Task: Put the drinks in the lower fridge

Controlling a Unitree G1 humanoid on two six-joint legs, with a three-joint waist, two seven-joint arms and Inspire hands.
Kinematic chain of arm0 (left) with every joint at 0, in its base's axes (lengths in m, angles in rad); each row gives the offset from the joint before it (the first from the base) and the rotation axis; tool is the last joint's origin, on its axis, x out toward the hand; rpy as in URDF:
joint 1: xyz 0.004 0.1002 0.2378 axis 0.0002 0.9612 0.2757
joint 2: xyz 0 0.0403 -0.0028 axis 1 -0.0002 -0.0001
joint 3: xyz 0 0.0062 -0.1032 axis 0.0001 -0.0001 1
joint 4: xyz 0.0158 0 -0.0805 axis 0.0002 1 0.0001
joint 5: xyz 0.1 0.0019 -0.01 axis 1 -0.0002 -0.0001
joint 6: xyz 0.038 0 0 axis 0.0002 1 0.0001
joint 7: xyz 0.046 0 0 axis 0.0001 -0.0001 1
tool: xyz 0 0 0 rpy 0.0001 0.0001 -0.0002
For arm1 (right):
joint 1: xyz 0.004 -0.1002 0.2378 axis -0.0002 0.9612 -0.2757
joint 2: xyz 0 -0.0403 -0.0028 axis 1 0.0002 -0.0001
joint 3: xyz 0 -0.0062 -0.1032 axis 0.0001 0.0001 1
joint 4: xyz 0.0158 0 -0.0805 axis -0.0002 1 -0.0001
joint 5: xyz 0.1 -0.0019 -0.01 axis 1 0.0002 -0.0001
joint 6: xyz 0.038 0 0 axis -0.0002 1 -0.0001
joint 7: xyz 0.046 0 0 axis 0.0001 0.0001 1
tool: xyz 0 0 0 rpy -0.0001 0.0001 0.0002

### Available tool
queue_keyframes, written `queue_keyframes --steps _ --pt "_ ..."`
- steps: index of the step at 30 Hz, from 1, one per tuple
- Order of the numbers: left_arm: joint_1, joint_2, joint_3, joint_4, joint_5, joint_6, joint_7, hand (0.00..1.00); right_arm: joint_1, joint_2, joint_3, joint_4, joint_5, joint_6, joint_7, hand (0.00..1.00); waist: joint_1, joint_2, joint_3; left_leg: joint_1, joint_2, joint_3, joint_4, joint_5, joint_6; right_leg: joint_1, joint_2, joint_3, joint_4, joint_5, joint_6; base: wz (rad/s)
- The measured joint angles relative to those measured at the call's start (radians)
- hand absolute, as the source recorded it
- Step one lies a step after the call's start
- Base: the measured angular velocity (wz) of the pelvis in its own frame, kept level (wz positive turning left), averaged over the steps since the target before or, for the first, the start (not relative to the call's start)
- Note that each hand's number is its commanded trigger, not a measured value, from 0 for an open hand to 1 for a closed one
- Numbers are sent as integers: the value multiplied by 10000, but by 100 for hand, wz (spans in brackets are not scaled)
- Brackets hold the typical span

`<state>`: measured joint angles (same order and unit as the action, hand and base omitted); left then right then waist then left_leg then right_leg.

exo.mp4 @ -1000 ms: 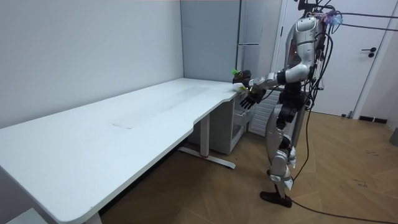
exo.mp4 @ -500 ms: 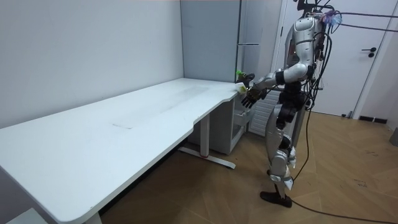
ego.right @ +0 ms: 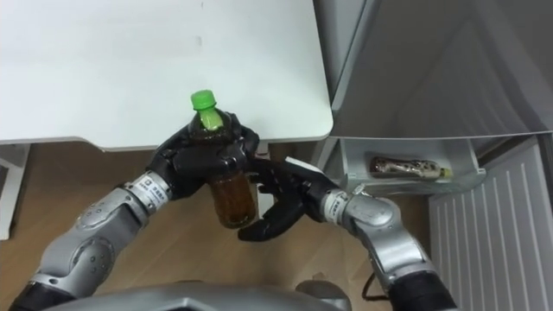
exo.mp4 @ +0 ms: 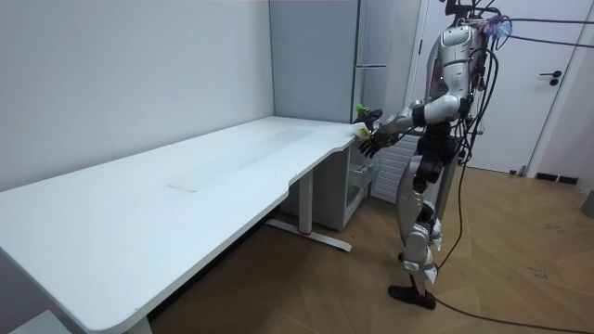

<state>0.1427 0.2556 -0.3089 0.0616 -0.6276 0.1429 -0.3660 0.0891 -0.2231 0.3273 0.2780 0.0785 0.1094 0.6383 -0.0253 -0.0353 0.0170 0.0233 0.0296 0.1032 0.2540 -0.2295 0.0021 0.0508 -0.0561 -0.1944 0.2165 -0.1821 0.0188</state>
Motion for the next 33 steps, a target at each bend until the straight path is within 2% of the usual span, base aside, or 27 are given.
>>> queue_keyframes --steps 8,14,25,26,27,28,33 --pt "-184 -206 -528 -6 530 -13 -120 100 12 16 357 -11 663 3 533 0 37 53 0 23 40 47 66 -3 5 13 -36 7 69 1 -2 0" --pt "-199 -207 -632 -6 537 -173 -213 100 105 -89 440 -7 1666 14 551 0 67 182 12 54 42 71 54 -3 6 15 -31 1 126 2 -3 0" --pt "-235 -215 -661 -15 794 -337 -377 100 135 -73 538 18 2446 16 317 0 42 247 0 41 78 67 33 -4 5 -8 25 -6 191 2 -3 0" --pt "-266 -216 -662 -16 885 -345 -399 100 134 -71 536 18 2450 16 311 62 42 254 -5 41 80 67 35 -4 5 -7 27 -7 191 1 -3 0" --pt "-282 -217 -664 -15 914 -345 -406 100 134 -71 533 19 2451 16 306 72 43 258 -7 42 81 67 36 -4 5 -7 28 -7 191 1 -3 0" --pt "-290 -217 -664 -16 915 -346 -409 100 135 -72 531 19 2490 16 303 100 39 271 -16 45 81 70 38 -4 5 -5 27 -5 191 1 -3 0" --pt "-308 -216 -666 -16 916 -346 -438 100 161 -74 534 60 2718 19 291 100 36 283 -24 62 80 73 63 -4 5 -2 24 -4 191 2 -3 0"
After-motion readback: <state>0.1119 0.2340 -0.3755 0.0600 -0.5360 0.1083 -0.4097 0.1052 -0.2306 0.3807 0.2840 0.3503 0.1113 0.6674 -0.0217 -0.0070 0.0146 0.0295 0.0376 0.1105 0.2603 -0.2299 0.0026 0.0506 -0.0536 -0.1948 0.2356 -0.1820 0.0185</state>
